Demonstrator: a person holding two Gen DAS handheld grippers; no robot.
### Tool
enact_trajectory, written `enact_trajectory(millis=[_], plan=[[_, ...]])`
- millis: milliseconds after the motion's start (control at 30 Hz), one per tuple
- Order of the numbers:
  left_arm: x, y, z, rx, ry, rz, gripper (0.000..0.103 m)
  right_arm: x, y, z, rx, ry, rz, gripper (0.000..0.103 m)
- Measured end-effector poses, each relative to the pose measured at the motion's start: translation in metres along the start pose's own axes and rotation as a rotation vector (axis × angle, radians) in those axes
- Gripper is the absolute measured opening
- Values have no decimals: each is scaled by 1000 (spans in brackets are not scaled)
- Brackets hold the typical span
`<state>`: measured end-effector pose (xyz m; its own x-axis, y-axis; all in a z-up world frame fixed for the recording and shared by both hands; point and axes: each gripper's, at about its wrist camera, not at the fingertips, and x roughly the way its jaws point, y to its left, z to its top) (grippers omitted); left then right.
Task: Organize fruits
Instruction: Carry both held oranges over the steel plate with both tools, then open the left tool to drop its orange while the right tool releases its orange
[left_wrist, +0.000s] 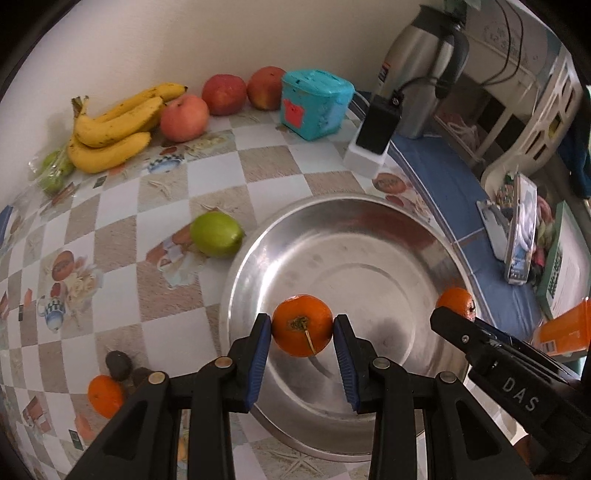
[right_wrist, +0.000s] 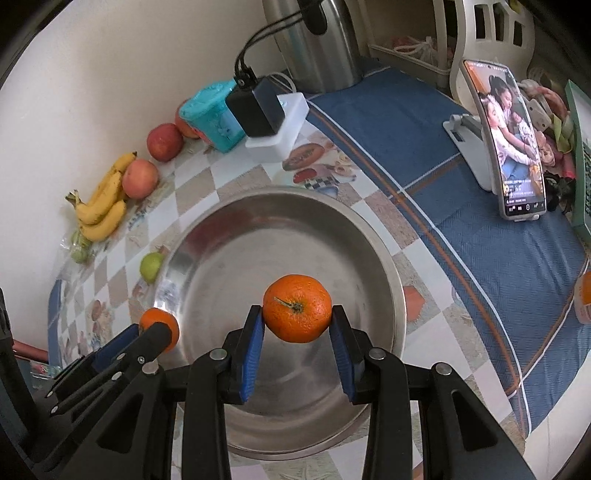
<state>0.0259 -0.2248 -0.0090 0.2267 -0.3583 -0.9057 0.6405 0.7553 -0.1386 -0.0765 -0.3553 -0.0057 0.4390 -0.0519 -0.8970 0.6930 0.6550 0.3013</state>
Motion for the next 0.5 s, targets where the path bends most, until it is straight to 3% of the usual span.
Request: enact_trajectory(millis=[500], plan=[[19, -11, -11, 38, 42, 22, 38, 17, -3, -7, -3, 53, -49, 38]])
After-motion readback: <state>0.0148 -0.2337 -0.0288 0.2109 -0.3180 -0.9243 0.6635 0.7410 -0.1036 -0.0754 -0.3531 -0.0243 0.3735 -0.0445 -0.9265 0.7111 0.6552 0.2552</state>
